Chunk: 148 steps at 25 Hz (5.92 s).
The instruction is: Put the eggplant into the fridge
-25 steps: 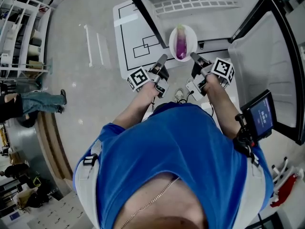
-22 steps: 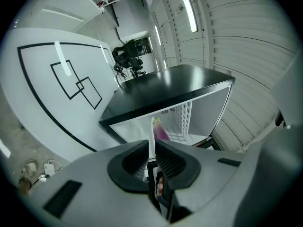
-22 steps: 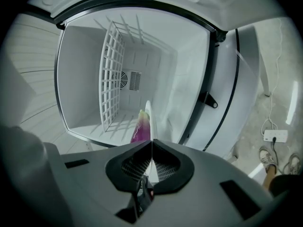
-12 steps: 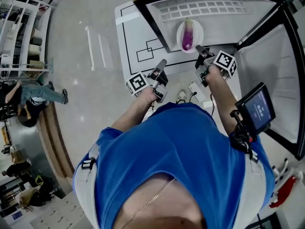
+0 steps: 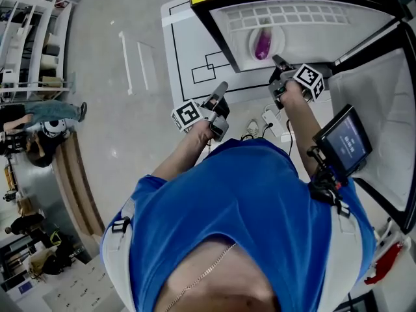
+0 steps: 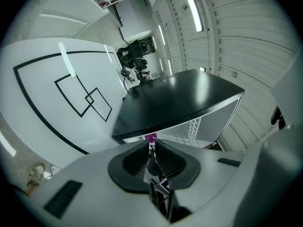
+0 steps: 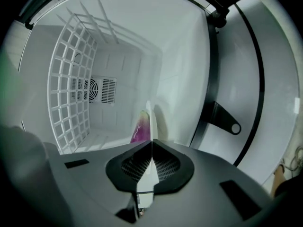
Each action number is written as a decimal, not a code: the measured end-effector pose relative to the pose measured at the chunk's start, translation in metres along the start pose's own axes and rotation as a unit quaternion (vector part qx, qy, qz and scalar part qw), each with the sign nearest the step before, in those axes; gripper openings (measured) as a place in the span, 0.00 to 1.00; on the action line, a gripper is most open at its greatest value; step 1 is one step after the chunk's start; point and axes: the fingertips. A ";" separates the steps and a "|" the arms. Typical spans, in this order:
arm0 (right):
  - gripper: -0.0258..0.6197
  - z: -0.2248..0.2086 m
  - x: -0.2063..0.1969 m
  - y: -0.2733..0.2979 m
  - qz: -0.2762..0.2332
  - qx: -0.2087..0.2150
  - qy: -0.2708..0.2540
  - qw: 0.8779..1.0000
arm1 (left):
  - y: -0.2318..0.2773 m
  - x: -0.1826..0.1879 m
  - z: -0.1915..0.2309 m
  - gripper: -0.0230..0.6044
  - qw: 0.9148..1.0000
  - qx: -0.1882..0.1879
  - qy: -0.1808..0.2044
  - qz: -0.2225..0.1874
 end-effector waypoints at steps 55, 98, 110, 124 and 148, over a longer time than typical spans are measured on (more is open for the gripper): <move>0.21 -0.003 -0.030 0.011 0.225 -0.101 -0.836 0.490 | -0.019 0.012 0.013 0.08 0.998 0.006 -0.001 -0.055; 0.21 0.021 -0.038 0.109 0.184 -0.125 -0.805 0.550 | -0.112 0.036 0.023 0.08 0.987 0.052 0.002 -0.154; 0.21 0.025 -0.041 0.112 0.183 -0.116 -0.806 0.551 | -0.118 0.037 0.023 0.08 0.985 0.053 0.004 -0.164; 0.21 0.038 -0.040 0.101 0.150 -0.095 -0.793 0.582 | -0.092 0.048 0.026 0.08 0.988 0.037 0.014 -0.147; 0.14 0.148 -0.069 -0.138 0.021 0.034 -0.655 0.755 | -0.037 -0.041 -0.104 0.05 0.987 -0.054 0.121 -0.089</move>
Point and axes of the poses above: the fingertips, and each gripper's own axes: y forward along the fingers, z to its left, x out of its top, and after that the axes turned 3 degrees about y, right-handed
